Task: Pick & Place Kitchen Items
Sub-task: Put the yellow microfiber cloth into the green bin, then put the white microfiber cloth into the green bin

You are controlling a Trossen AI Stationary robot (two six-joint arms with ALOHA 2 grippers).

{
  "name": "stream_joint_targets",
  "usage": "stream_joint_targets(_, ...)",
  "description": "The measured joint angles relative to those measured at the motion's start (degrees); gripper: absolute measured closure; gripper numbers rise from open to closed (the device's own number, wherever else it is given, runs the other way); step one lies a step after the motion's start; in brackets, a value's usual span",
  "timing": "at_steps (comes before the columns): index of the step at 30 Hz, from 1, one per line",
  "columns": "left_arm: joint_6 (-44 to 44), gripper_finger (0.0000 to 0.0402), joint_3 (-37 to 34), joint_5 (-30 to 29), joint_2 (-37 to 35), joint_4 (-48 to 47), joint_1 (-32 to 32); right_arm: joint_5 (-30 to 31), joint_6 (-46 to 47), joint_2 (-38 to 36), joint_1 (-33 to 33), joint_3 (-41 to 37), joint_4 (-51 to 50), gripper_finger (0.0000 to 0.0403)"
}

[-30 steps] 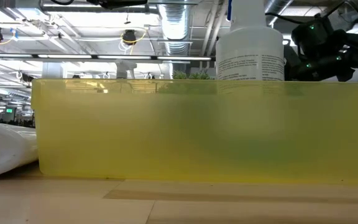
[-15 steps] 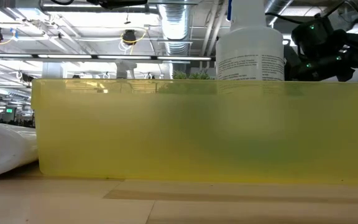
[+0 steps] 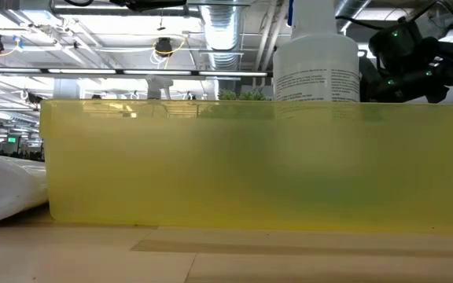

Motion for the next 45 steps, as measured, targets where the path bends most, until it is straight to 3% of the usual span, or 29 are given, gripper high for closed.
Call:
stream_joint_targets(12,0.0,0.0275,0.0,0.0,0.0,0.0,0.0,1.5,-0.3,0.0,3.0,0.0,4.3,0.0194)
stream_joint_targets(17,0.0,0.0275,0.0,0.0,0.0,0.0,0.0,1.7,-0.9,0.0,3.4,0.0,5.6,0.0147)
stream_joint_targets(29,0.0,0.0275,0.0,0.0,0.0,0.0,0.0,0.6,-3.9,-1.0,3.9,0.0,2.7,0.0137)
stream_joint_targets(35,0.0,0.0275,0.0,0.0,0.0,-0.1,0.0,0.3,-6.2,-8.6,7.4,0.0,1.2,0.0137)
stream_joint_targets(40,0.0,0.0275,0.0,0.0,0.0,-0.5,0.0,6.1,-7.4,-15.5,9.5,0.0,-4.4,0.0137)
stream_joint_targets(45,0.0,0.0275,0.0,0.0,0.0,-0.5,0.0,6.3,-7.4,-19.6,10.4,0.0,-7.0,0.0137)
